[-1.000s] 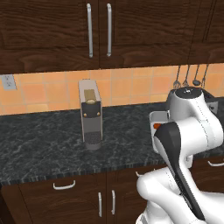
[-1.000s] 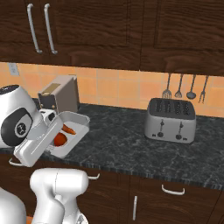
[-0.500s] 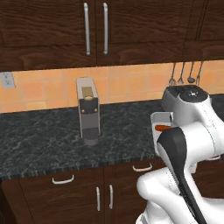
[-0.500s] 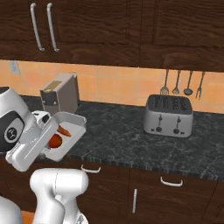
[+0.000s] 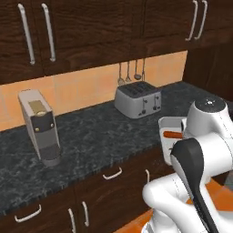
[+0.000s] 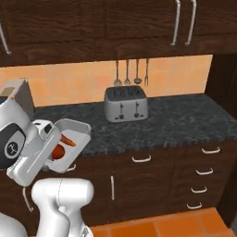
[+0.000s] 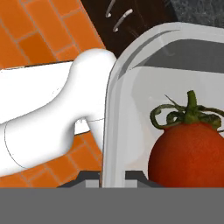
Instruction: Take the meat container that has the steak and place it on the second highest rack of the freezer. Then take the vegetable container that has the tomato and carrot and place it on the highest rack of the freezer.
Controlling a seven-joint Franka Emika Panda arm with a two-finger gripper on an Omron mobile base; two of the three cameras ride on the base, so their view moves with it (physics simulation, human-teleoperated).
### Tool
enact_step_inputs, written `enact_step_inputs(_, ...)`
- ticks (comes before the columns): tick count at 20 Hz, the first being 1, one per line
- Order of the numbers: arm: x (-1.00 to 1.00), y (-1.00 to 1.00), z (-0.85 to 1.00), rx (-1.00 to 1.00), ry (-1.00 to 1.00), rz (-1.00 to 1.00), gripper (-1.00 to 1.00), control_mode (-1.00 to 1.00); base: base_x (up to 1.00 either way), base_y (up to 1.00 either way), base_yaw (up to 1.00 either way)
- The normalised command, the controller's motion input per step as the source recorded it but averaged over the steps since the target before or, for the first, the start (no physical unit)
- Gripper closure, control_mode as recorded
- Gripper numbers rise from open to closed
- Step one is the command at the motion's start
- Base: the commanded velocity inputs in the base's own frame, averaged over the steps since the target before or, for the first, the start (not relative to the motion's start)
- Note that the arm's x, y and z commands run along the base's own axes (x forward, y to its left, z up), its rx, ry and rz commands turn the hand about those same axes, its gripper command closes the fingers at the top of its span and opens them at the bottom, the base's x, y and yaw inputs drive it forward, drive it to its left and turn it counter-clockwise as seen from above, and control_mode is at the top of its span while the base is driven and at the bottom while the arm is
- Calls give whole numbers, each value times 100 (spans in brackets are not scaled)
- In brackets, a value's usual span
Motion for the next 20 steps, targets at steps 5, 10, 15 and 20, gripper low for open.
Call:
enact_step_inputs(5, 0, 0, 0, 0, 0, 0, 100, 100, -5, -25, -76)
enact_step_inputs(10, 0, 0, 0, 0, 0, 0, 100, 100, 0, -21, -73)
enact_step_inputs(15, 0, 0, 0, 0, 0, 0, 100, 100, 0, -29, -71)
enact_step_inputs(20, 0, 0, 0, 0, 0, 0, 100, 100, 0, -45, -69)
